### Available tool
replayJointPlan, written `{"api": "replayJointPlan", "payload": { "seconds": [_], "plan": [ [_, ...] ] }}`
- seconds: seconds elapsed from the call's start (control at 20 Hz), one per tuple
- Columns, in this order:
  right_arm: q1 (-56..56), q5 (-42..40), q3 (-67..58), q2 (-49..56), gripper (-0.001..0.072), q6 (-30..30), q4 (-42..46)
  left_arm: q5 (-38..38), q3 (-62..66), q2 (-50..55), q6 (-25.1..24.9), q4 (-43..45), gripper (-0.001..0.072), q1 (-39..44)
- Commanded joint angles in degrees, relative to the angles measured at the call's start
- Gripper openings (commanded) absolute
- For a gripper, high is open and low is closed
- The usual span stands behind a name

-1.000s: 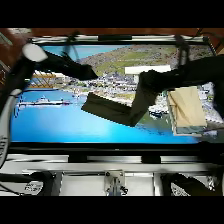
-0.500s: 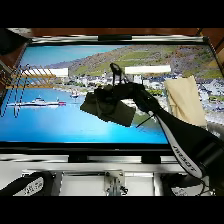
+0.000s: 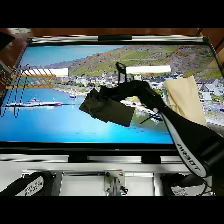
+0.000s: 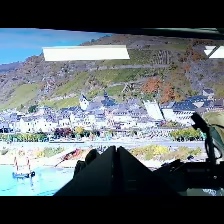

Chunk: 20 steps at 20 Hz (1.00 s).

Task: Fold the shirts.

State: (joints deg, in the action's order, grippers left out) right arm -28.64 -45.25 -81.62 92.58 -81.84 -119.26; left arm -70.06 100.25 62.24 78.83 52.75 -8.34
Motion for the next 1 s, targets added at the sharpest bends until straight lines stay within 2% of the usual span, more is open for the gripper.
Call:
{"api": "replayJointPlan", "payload": {
  "seconds": [0.0, 0.05, 0.15, 0.4, 0.65, 0.7, 0.8, 0.85, 0.95],
  "plan": [
    [8.9, -25.35, -0.02, -4.37, 0.0662, 2.29, 17.44, -0.33, -0.02, 0.0, -0.37, 0.02, 0.0036, -0.15],
    [11.43, -30.8, 0.26, -4.48, 0.0662, 2.32, 19.63, -0.48, -0.02, 0.0, -0.37, 0.0, 0.0036, -0.15],
    [15.06, -33.31, 4.07, -4.46, 0.0662, 1.92, 15.12, -1.16, -0.02, 0.0, -0.37, 0.0, 0.0036, -0.15],
    [15.56, -15.08, 17.03, -3.54, 0.0662, 0.07, -2.86, -2.64, -0.02, 0.0, -0.39, 0.0, 0.0036, -0.15],
    [12.55, -8.48, 18.01, -0.02, 0.066, -1.88, -9.44, -2.6, -0.02, 0.09, -1.42, 0.02, 0.0036, -0.15],
    [11.37, -6.95, 18.01, 0.0, 0.0606, -2.1, -9.42, -2.6, -0.02, 0.07, -1.42, 0.02, 0.0037, -0.15],
    [10.21, -4.85, 17.66, -0.02, 0.0201, -3.37, -9.66, -2.58, -0.02, 0.09, -1.44, 0.0, 0.0036, -0.15],
    [10.23, -4.15, 16.55, -0.07, 0.0057, -4.87, -9.81, -2.47, -0.02, 0.09, -1.44, 0.02, 0.0036, -0.15],
    [11.8, -4.74, 11.06, -0.17, 0.0057, -9.49, -9.66, -2.43, -0.02, 0.07, -1.44, 0.02, 0.0036, -0.15]
  ]
}}
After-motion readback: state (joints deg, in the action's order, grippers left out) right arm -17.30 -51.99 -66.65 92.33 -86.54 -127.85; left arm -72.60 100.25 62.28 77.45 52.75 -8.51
